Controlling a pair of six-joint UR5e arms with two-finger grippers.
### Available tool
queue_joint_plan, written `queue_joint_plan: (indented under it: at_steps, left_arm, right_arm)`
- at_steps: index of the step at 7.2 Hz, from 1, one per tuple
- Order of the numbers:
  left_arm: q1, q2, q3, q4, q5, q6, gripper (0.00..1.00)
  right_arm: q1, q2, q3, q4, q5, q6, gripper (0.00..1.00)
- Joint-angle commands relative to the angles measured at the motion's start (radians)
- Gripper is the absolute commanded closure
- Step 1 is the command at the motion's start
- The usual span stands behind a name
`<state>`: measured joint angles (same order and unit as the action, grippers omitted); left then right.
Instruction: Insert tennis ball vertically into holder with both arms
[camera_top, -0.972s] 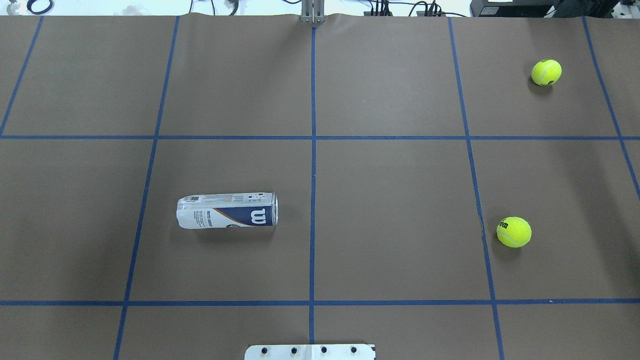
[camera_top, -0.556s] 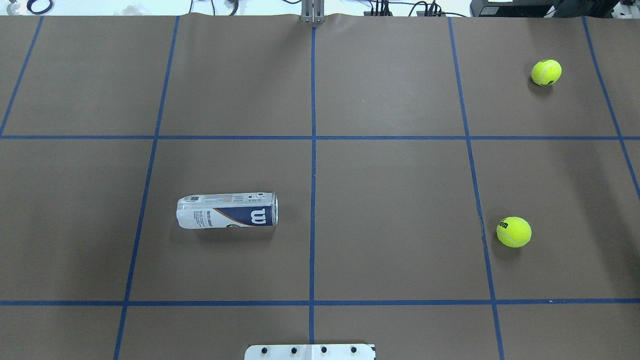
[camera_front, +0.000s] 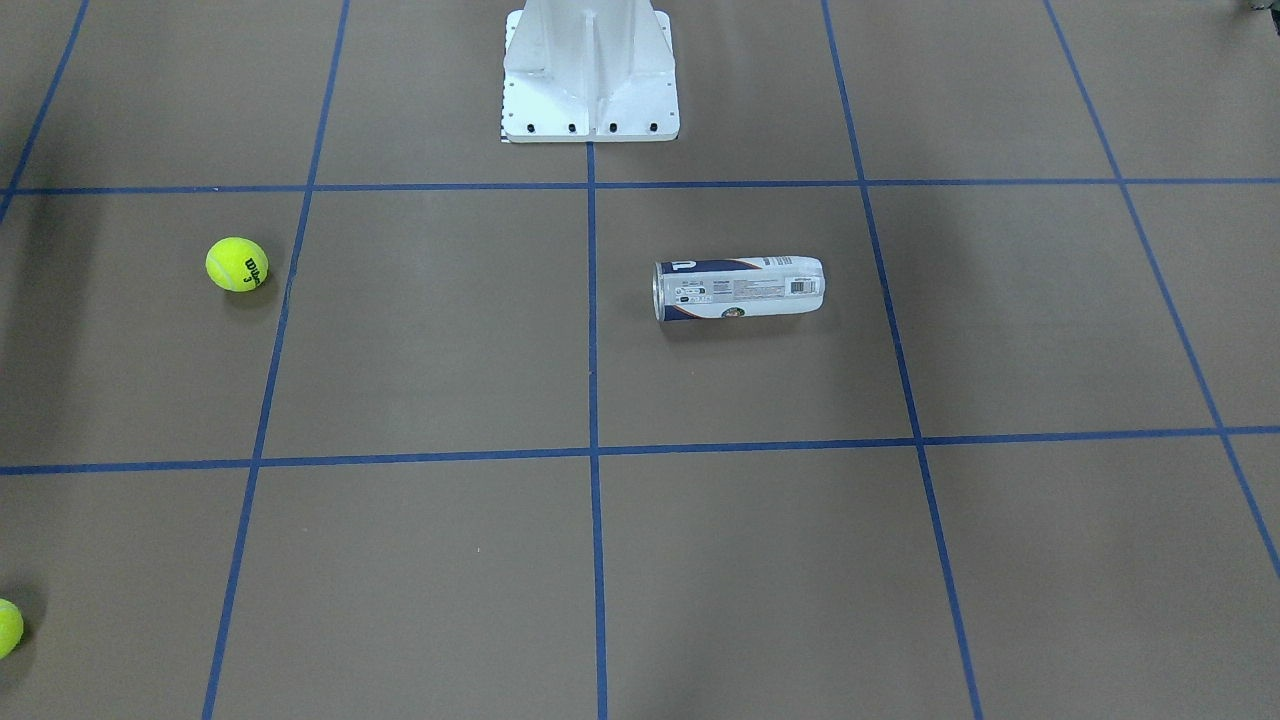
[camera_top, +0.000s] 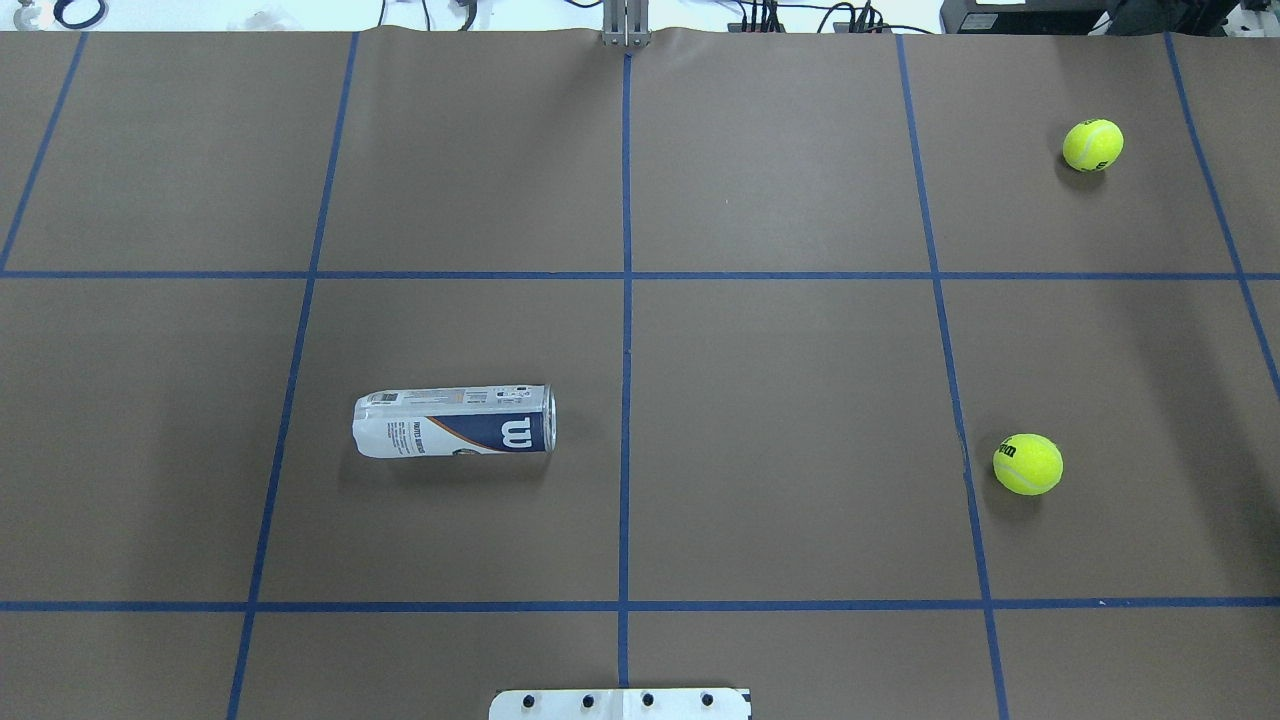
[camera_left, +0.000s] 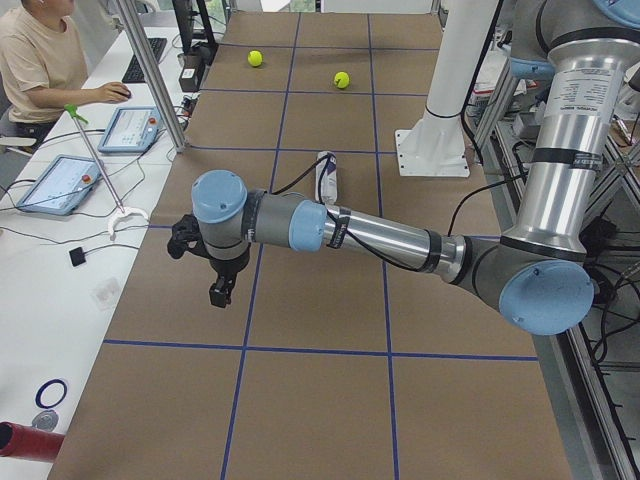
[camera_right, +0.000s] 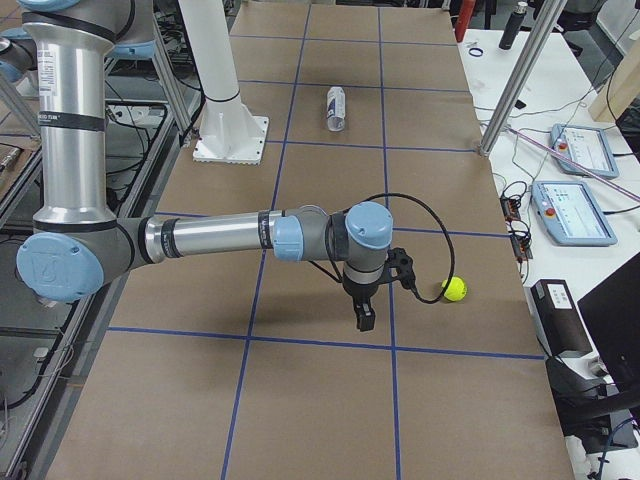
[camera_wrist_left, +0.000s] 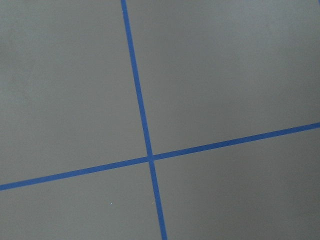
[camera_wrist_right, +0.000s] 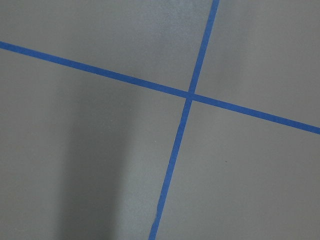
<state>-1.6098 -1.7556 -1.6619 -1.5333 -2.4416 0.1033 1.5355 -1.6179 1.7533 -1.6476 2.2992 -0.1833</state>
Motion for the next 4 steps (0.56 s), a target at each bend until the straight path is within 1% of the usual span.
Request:
queue_joint_plan:
  at_steps: [1,2,3,4]
  left_arm:
    - [0.150,-0.068,-0.015,-0.184,0.028,-0.020,0.01]
    - [0.201,-0.146,-0.018,-0.189,0.057,-0.017,0.01]
    - [0.253,-0.212,-0.018,-0.191,0.058,-0.017,0.01]
    - [0.330,-0.273,-0.018,-0.188,0.059,-0.022,0.01]
  right_arm:
    - [0.000,0.001,0.000,0.000,0.002,0.004,0.00]
    - [0.000,0.003,-0.001,0.000,0.000,0.004,0.00]
    - [0.000,0.003,-0.002,-0.001,0.002,0.007,0.00]
    - [0.000,0.003,-0.003,-0.001,0.002,0.013,0.00]
